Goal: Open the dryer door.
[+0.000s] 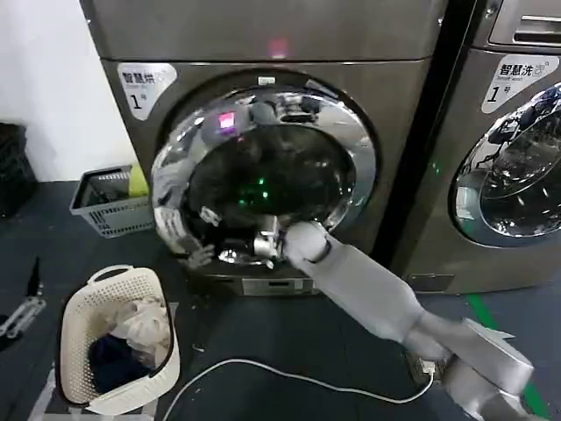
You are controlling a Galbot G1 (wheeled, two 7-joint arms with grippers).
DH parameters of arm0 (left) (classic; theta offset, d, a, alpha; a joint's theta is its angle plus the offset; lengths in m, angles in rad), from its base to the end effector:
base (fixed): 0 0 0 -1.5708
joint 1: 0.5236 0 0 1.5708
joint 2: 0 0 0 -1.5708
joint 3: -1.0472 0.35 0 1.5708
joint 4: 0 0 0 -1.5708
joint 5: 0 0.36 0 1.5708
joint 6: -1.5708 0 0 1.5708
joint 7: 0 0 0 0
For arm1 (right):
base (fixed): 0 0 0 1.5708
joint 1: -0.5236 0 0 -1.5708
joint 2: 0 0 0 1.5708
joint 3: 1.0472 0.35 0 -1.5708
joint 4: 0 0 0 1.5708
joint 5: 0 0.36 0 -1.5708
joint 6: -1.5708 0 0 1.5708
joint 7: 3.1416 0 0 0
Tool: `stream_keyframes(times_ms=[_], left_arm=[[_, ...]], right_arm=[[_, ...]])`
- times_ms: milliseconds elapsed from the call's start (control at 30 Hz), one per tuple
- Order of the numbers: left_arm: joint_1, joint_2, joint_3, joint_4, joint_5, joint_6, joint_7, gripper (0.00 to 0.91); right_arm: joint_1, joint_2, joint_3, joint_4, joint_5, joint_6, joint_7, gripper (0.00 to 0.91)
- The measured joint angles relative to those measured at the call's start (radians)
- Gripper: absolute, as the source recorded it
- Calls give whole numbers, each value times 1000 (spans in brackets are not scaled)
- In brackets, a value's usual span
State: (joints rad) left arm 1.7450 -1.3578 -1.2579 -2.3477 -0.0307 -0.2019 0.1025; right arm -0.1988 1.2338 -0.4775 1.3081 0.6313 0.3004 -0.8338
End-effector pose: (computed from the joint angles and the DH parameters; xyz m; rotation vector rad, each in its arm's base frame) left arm 0.1081 0.1888 -0.1677 -0.3380 2.6511 0.9335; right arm 0.5106 0.1296 -0.2001 -2.0082 1.9261 -0.3266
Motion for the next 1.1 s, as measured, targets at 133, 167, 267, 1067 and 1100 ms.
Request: stream_keyframes(times_ms=[133,167,267,1067,1100], left_arm=[[-36,52,-45,82,81,-6,9,907],[-44,66,-53,101,101,-14,9,907],[-67,109,-67,156,149,-59,11,907],[-525,466,437,521,250,-78,30,907],[-548,473,465,533,251,-84,33,907]], right_arm=[[-18,-40,8,40,37,1,-80,907],[-25,-55,11,56,47,0,-103,907],[-40,-92,21,98,63,-2,-152,907],[-305,-412,294,439,111,-28,-243,907],[-330,-427,324,451,111,-28,-243,907]])
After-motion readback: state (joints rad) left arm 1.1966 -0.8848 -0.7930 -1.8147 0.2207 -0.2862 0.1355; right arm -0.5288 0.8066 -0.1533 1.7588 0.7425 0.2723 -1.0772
